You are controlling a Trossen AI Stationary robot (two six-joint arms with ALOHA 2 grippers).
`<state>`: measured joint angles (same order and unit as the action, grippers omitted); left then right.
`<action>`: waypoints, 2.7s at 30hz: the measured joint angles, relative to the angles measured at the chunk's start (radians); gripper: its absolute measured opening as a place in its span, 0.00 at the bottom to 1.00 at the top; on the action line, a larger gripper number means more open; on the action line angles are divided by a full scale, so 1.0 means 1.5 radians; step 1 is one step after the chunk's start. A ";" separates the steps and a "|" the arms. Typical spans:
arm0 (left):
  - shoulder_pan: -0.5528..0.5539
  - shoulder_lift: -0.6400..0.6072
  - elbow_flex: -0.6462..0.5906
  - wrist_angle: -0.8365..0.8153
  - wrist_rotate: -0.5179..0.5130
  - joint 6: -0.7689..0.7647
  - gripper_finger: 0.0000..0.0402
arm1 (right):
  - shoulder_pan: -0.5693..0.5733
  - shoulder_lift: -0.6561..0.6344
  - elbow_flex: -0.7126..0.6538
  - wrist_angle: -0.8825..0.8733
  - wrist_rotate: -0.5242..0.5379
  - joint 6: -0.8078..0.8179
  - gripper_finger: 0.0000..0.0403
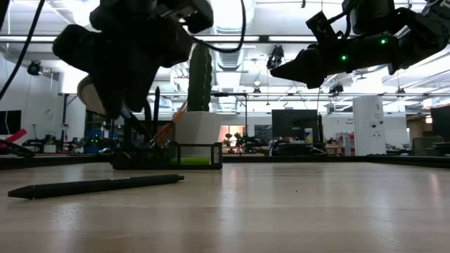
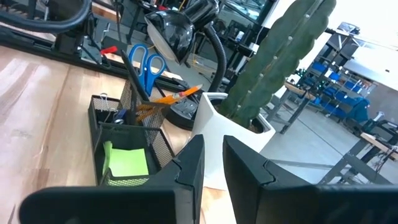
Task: Pick and place office supplies into organizer
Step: Put the black pen into the black desk organizer
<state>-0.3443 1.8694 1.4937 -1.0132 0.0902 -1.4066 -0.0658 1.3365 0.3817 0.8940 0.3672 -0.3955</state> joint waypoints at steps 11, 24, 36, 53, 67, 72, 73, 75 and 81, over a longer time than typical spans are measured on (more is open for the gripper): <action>-0.013 0.004 -0.013 -0.035 -0.042 -0.036 0.35 | 0.000 0.000 0.000 -0.001 0.000 0.000 0.12; -0.029 0.079 -0.015 0.027 -0.039 0.017 0.35 | 0.000 0.000 0.000 0.000 0.000 0.000 0.12; -0.030 0.112 -0.016 0.055 -0.026 0.018 0.35 | 0.000 0.000 0.000 0.000 0.000 -0.005 0.12; -0.030 0.113 -0.031 0.092 -0.013 0.070 0.20 | 0.000 0.000 0.000 0.000 0.000 -0.006 0.12; -0.028 0.112 -0.039 0.094 0.010 0.106 0.03 | 0.000 0.000 0.000 0.000 0.000 -0.006 0.12; -0.028 0.099 -0.041 0.099 0.014 0.137 0.03 | 0.000 0.000 0.000 0.000 0.000 -0.006 0.12; -0.028 0.096 -0.040 0.100 0.014 0.140 0.03 | 0.000 0.000 0.000 0.000 0.000 -0.006 0.12; -0.029 0.086 -0.037 0.101 0.006 0.141 0.03 | 0.000 0.000 0.000 0.000 0.000 -0.006 0.12; -0.028 0.050 -0.035 0.104 -0.043 0.144 0.03 | 0.000 0.000 0.000 0.000 0.001 -0.016 0.12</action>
<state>-0.3870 1.9452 1.4414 -0.8568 0.0254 -1.1904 -0.0658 1.3365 0.3817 0.8940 0.3679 -0.4201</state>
